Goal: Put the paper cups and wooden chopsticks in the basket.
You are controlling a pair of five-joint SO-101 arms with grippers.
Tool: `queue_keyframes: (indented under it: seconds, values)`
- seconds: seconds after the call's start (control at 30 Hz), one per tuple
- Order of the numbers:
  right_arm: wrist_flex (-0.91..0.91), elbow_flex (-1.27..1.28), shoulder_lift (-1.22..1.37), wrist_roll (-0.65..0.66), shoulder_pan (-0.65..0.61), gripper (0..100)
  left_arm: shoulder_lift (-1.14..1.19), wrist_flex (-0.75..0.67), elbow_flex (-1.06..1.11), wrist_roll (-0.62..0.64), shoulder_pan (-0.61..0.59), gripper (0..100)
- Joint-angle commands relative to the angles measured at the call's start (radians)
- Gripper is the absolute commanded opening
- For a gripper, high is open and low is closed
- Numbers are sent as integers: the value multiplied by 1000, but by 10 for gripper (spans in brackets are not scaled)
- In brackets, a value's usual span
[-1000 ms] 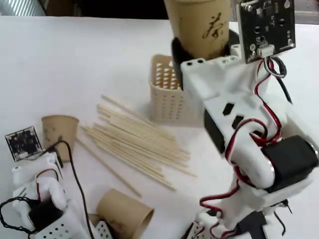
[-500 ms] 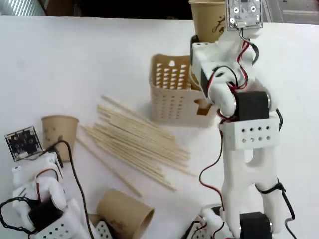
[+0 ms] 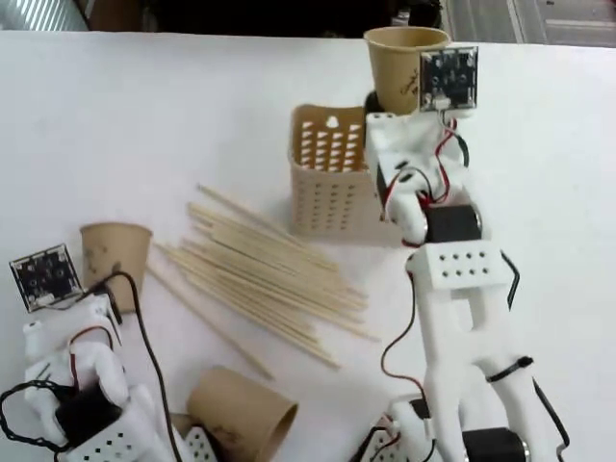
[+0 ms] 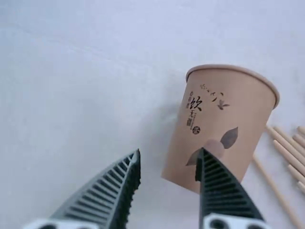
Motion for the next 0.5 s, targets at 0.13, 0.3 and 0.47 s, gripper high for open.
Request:
queue_keyframes:
  seconds: [0.13,0.3,0.47]
  values:
    - [-196,173,-74,11,33,265,-12,-21,-29,3,-4,203]
    - [-239,245,-81,5,38,271,-12,-21,-29,3,-4,203]
    - [-226,298,-156,3,30,272,-12,-21,-28,3,-4,203]
